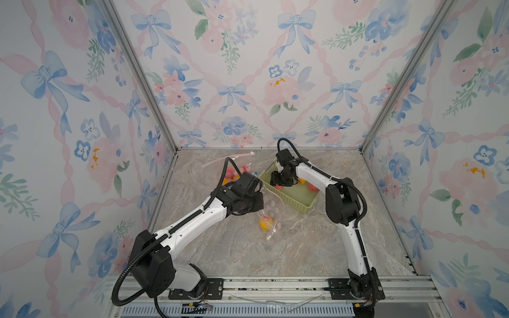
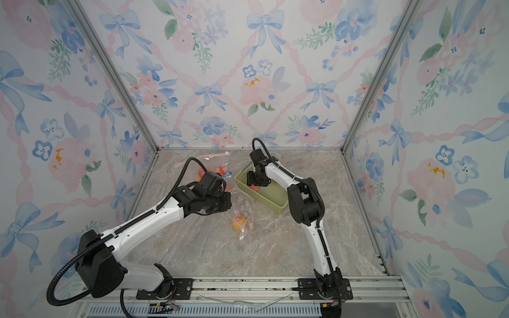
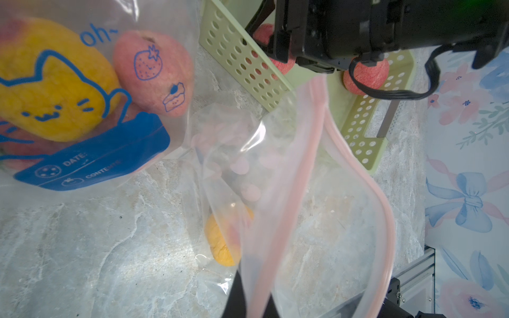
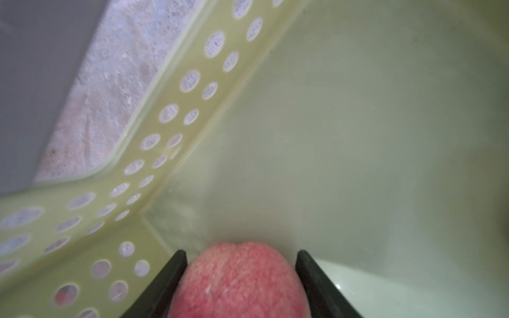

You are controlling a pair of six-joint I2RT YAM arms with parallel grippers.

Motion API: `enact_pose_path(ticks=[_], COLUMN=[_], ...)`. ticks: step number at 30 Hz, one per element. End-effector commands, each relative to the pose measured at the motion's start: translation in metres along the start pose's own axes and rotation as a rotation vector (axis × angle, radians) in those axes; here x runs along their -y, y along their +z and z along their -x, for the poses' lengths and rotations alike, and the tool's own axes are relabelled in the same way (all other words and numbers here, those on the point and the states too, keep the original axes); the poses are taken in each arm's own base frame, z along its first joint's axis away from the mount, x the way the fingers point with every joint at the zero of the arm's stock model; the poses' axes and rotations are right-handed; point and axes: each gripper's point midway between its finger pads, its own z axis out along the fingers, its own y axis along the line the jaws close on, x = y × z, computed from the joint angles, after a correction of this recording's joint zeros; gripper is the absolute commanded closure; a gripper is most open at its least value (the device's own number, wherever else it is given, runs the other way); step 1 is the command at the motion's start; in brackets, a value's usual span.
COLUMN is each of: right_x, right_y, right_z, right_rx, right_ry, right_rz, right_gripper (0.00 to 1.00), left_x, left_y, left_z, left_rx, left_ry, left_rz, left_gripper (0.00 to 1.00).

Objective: Place the peach in a zip-top bag and seal the zipper
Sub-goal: Pick up the peach from the basket, then place the peach in the zipper food storage bag.

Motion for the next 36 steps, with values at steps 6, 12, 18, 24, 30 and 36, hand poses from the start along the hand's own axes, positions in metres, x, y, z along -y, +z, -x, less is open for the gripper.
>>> enact_pose_path(ticks=[6, 12, 18, 24, 30, 36], right_x=[0.008, -0.004, -0.038, -0.076, -0.101, -0.102], right_y=[-0.063, -0.131, -0.202, -0.248, -0.239, -0.207], right_z=[0.011, 0.014, -0.016, -0.066, -0.105, -0.115], right_rx=[0.102, 0.220, 0.331, 0.404, 0.398, 0.344], right_ry=[-0.030, -0.062, -0.143, -0.231, -0.227, -0.214], right_rz=[-0.044, -0.013, 0.049, 0.108, 0.169, 0.131], right_gripper=[0.56, 0.56, 0.55, 0.54, 0.52, 0.44], left_x=[0.001, 0.005, 0.008, 0.010, 0.014, 0.016], left_y=[-0.001, -0.001, 0.000, 0.002, 0.002, 0.000], left_z=[0.001, 0.005, 0.007, 0.009, 0.010, 0.010], left_rx=[0.001, 0.005, 0.004, 0.004, 0.001, 0.002], left_ry=[-0.015, -0.008, -0.003, 0.001, 0.002, 0.005], left_rz=[-0.007, -0.010, -0.015, -0.017, -0.031, -0.041], left_gripper=[1.00, 1.00, 1.00, 1.00, 1.00, 1.00])
